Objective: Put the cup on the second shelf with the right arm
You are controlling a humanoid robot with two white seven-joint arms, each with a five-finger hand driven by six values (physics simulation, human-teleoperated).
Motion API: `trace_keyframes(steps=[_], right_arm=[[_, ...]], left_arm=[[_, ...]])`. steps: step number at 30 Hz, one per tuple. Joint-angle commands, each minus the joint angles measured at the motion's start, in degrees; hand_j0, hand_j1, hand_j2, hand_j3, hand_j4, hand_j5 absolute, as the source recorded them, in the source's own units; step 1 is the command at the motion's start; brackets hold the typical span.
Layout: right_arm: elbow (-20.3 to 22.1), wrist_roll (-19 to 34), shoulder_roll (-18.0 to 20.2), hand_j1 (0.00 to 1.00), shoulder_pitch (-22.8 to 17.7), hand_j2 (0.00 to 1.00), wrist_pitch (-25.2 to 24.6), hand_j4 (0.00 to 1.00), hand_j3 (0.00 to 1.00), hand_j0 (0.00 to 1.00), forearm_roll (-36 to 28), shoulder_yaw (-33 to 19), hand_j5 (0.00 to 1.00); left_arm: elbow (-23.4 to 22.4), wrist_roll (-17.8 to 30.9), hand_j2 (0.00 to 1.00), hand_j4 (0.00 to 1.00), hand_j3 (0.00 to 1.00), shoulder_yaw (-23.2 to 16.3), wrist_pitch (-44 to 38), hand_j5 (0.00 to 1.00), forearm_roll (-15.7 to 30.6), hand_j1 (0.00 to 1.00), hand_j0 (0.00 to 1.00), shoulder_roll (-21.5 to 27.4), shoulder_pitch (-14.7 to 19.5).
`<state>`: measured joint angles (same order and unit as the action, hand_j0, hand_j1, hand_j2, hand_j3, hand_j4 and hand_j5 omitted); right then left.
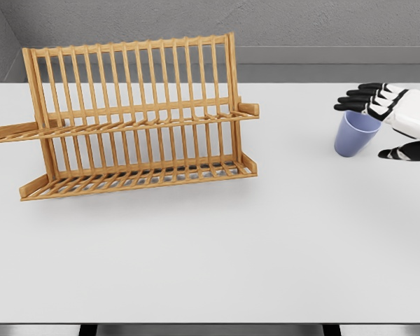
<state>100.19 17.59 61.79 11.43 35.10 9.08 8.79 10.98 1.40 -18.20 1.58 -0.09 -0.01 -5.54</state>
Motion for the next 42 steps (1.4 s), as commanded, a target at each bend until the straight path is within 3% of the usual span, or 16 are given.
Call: trace_keyframes(steps=[1,8,11,12,14,16,20,25,28,30,33,40,42], right_arm=[[0.18,-0.1,0.08,1.0,0.0,1.0,-0.1,1.0,1.0,1.0,-0.47,0.09,1.0],[-3.33,0.95,1.48,1.0,-0.62,1.0,-0.1,1.0,1.0,1.0,-0.73,-2.28,1.0],[-3.86,17.41,2.81,1.0,0.53,1.0,-0.1,1.0,1.0,1.0,-1.17,-7.02,1.0],[-4.12,17.41,1.14,1.0,0.53,1.0,-0.1,1.0,1.0,1.0,-1.26,-9.75,1.0],[-5.09,17.41,0.43,1.0,1.84,1.0,-1.17,1.0,1.0,1.0,-0.73,-10.19,1.0],[-5.62,17.41,-0.01,1.0,4.92,1.0,-3.99,1.0,1.0,1.0,-0.47,-7.91,1.0],[-12.2,17.41,-2.29,1.0,14.68,1.0,-4.6,1.0,1.0,1.0,-0.56,5.54,1.0],[-16.25,17.41,-2.82,1.0,15.12,1.0,-4.6,1.0,1.0,1.0,-0.47,8.62,1.0],[-18.53,17.41,-5.02,1.0,20.21,1.0,-5.92,1.0,1.0,1.0,-0.47,8.62,1.0],[-19.59,17.41,-5.63,1.0,21.01,1.0,-5.92,1.0,1.0,1.0,-0.38,9.14,1.0],[-23.1,17.41,-7.74,1.0,24.26,1.0,-5.83,1.0,1.0,1.0,0.94,15.99,1.0],[-24.51,17.41,-8.71,1.0,24.35,1.0,-5.83,1.0,1.0,1.0,5.16,19.34,1.0],[-28.2,17.41,-9.76,1.0,26.01,1.0,-5.66,1.0,1.0,1.0,5.16,21.53,1.0]], left_arm=[[-0.08,0.01,1.0,1.0,1.0,0.0,0.0,1.0,0.0,1.0,1.0,0.01,0.0],[-0.08,0.01,1.0,1.0,1.0,0.0,0.0,1.0,0.0,1.0,1.0,0.01,0.0],[0.01,0.01,1.0,1.0,1.0,0.0,0.0,1.0,0.0,1.0,1.0,0.01,0.0],[-0.08,0.01,1.0,1.0,1.0,0.0,0.0,1.0,0.0,1.0,1.0,0.01,0.0],[0.01,0.01,1.0,1.0,1.0,0.0,0.0,1.0,0.0,1.0,1.0,0.01,0.0],[0.01,0.01,1.0,1.0,1.0,0.0,0.0,1.0,0.0,1.0,1.0,0.01,0.0],[0.01,0.01,1.0,1.0,1.0,0.0,0.0,1.0,0.0,1.0,1.0,0.01,0.0],[-0.08,0.01,1.0,1.0,1.0,0.0,0.0,1.0,0.0,1.0,1.0,0.01,0.0],[-0.08,0.01,1.0,1.0,1.0,0.0,0.0,1.0,0.0,1.0,1.0,0.01,0.0],[0.01,0.01,1.0,1.0,1.0,0.0,0.0,1.0,0.0,1.0,1.0,0.01,0.0],[-0.08,0.01,1.0,1.0,1.0,0.0,0.0,1.0,0.0,1.0,1.0,0.01,0.0],[0.01,0.01,1.0,1.0,1.0,0.0,0.0,1.0,0.0,1.0,1.0,0.01,0.0],[0.01,0.01,1.0,1.0,1.0,0.0,0.0,1.0,0.0,1.0,1.0,0.01,0.0]])
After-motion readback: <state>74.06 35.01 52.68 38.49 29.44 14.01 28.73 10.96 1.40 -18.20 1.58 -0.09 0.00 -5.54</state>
